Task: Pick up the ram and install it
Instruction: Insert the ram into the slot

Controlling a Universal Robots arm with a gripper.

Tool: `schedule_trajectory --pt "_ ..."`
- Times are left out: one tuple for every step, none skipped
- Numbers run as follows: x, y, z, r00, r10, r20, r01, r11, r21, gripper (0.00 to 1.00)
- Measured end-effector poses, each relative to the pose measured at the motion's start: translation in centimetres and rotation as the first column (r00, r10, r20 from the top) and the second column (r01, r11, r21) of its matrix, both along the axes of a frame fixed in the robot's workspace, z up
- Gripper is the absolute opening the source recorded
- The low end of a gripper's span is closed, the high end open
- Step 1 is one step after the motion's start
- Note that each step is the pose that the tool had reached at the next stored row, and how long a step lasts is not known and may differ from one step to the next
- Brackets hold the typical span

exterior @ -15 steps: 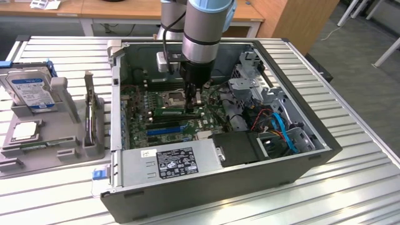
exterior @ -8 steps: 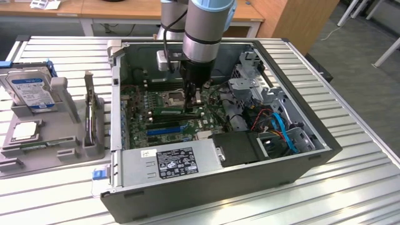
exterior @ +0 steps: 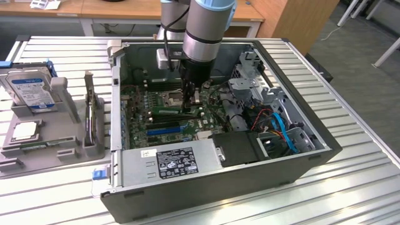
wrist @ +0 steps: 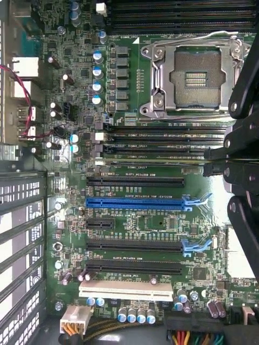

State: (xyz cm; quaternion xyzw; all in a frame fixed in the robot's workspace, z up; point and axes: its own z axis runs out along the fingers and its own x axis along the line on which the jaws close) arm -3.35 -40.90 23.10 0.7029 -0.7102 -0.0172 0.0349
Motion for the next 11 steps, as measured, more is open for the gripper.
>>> schedule_trajectory --pt "0.0 0.0 0.0 1.0 0.0 0.0042 0.0 1.0 0.0002 0.12" --pt "0.0 0.0 0.0 0.9998 0.002 0.0221 -0.002 1.0 0.0007 0.12" --pt "0.0 0.0 0.0 0.9993 0.003 0.0378 -0.003 1.0 0.0006 0.12" --pt "-0.03 0.0 0.02 0.9988 0.004 0.0481 -0.004 1.0 0.0005 0.12" --pt "-0.05 -0.01 0.04 0.9985 0.004 0.0549 -0.004 1.0 0.0 0.12" --pt "-0.05 -0.01 0.06 0.9982 0.004 0.0598 -0.004 1.0 -0.0002 0.12" --pt "-0.04 -0.01 0.05 0.9979 0.005 0.0644 -0.005 1.0 0.0002 0.12" --pt "-0.04 0.0 0.05 0.9976 0.005 0.0683 -0.005 1.0 0.0004 0.12" --pt "-0.06 0.0 0.07 0.9975 0.005 0.0708 -0.005 1.0 0.0005 0.12" --pt "-0.08 0.0 0.07 0.9974 0.006 0.0713 -0.006 1.0 0.0006 0.12" --pt "-0.08 0.0 0.07 0.9974 0.006 0.0713 -0.006 1.0 0.0005 0.12"
